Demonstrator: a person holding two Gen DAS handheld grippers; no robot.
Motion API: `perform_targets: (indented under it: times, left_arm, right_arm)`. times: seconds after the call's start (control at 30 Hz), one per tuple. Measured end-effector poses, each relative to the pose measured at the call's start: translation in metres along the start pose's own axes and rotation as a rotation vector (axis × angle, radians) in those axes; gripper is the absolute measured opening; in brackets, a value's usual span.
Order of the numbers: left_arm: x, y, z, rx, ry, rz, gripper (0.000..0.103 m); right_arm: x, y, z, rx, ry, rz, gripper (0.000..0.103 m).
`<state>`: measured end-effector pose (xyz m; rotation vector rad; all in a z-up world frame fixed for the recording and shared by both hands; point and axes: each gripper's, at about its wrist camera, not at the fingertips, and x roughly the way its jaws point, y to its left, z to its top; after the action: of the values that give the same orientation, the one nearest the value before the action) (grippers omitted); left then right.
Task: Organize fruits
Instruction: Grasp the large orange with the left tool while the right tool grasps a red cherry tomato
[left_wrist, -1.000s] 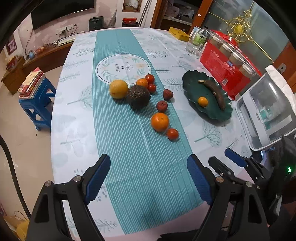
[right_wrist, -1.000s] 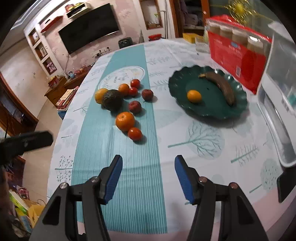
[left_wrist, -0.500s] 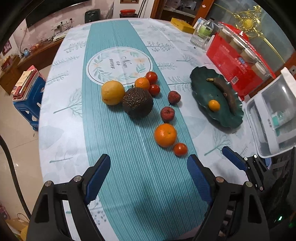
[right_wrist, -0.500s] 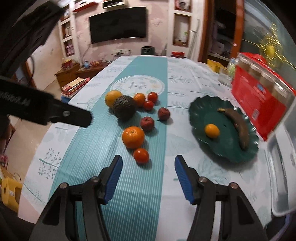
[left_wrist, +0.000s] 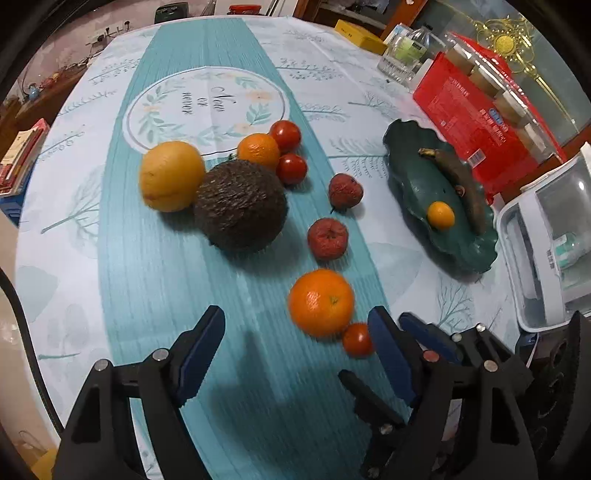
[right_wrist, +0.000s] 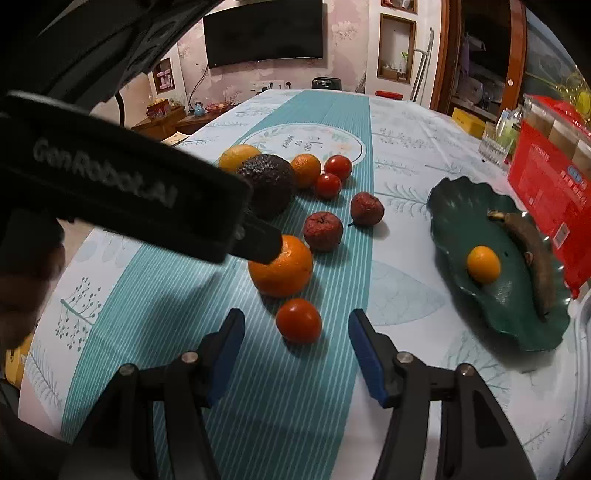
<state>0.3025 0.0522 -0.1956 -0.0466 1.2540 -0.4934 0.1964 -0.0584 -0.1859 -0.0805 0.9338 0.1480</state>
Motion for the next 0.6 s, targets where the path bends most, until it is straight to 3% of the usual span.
perform_targets:
  times: [0.13,0.3,0.6]
  left_arm:
    - [0.011,-0.003,0.000,0.006,-0.010,-0.028,0.078]
    - [0.024,-0.013,0.000,0.048,0.010,-0.003,0.065]
    - [0.037,-0.019,0.000,0.081,0.024,0.039,0.054]
  right_arm:
    - [0.008,-0.003,-0.003,0.010,0.004,0.001,0.047]
    - [0.012,-0.005,-0.007,0.027,0.001,0.036,0.029]
    - [0.010,-0.007,-0.008,0.036,0.009,0.057,0.029]
